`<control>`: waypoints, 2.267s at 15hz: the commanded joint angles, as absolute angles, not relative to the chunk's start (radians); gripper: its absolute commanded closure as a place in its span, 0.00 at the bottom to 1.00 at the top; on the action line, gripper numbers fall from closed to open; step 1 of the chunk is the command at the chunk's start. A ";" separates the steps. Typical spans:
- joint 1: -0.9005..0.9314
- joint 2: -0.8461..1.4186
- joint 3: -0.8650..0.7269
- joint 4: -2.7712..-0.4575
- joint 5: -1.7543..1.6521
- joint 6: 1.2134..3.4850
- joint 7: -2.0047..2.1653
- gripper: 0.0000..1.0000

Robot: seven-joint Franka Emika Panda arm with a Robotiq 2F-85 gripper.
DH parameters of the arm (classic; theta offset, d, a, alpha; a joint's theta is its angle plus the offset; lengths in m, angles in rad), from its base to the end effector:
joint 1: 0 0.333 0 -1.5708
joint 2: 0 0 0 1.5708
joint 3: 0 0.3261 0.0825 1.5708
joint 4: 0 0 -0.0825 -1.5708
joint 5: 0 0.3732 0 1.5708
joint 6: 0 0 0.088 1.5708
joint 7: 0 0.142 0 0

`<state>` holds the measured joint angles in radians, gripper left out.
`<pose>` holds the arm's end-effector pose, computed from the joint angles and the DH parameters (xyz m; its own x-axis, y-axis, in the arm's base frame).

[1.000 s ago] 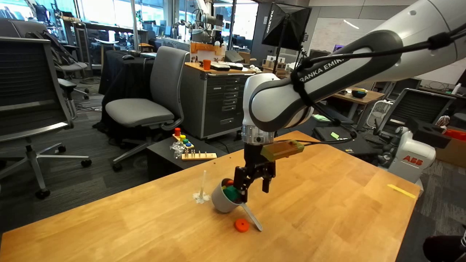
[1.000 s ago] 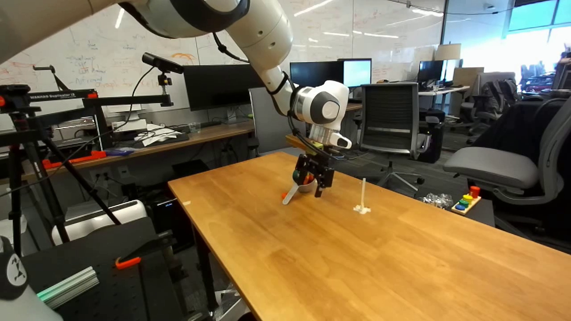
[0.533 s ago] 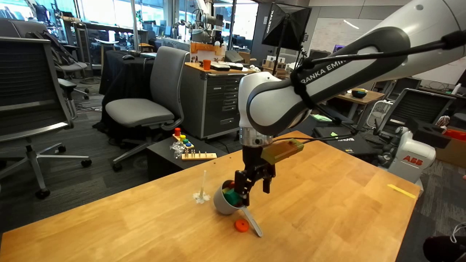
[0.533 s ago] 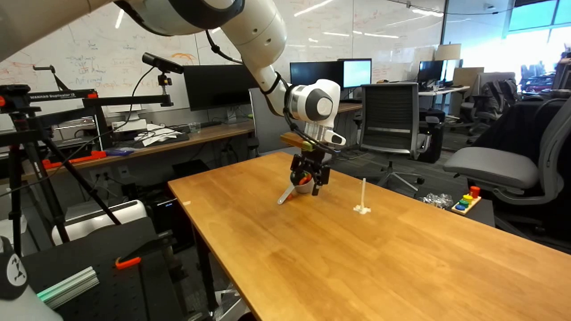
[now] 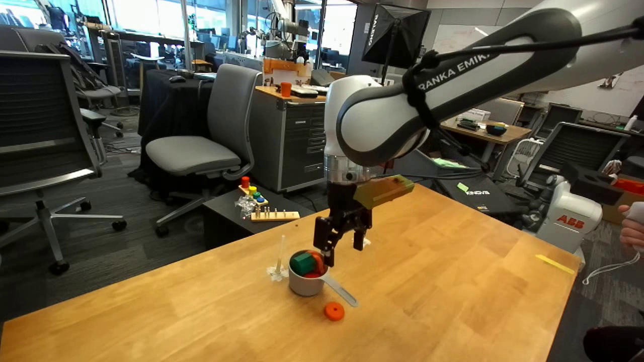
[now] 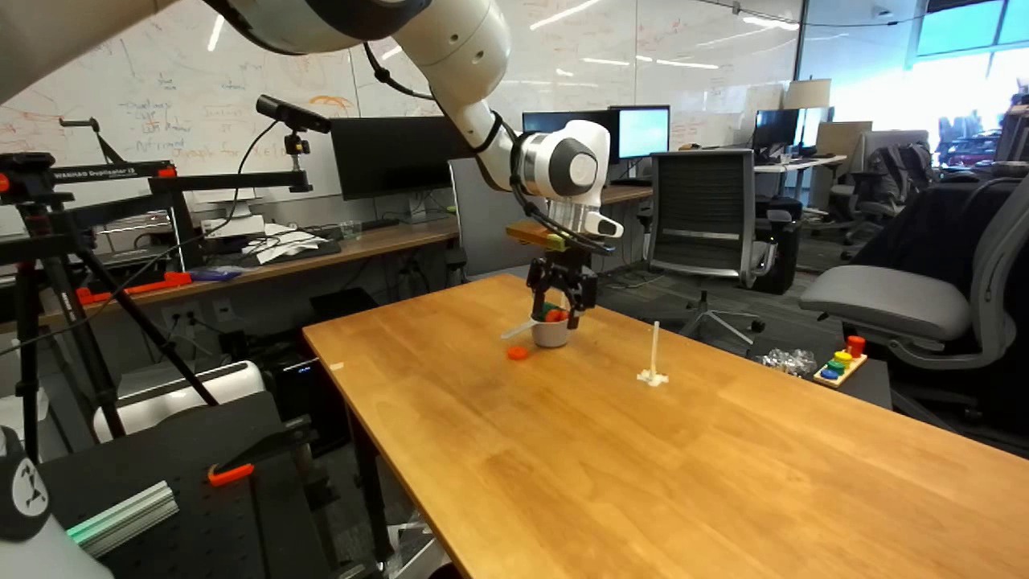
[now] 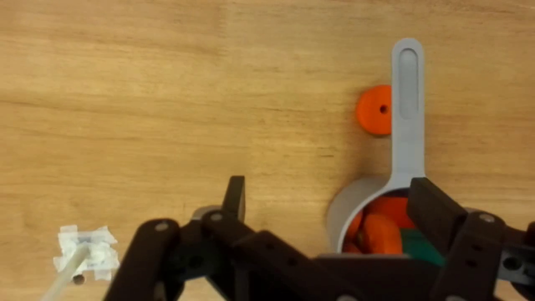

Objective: Put all the blocks and rings in the cup

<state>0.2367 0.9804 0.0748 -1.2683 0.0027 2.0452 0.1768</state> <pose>0.6857 0.2100 0.1207 0.9721 0.1068 -0.2087 0.1032 -0.9943 -0.0279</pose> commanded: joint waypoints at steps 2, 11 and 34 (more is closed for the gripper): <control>0.241 0.914 0.075 -1.261 0.002 2.049 0.177 0.00; 0.238 0.798 0.105 -1.343 0.040 2.067 0.182 0.00; 0.232 0.851 0.100 -1.426 0.080 2.053 0.195 0.00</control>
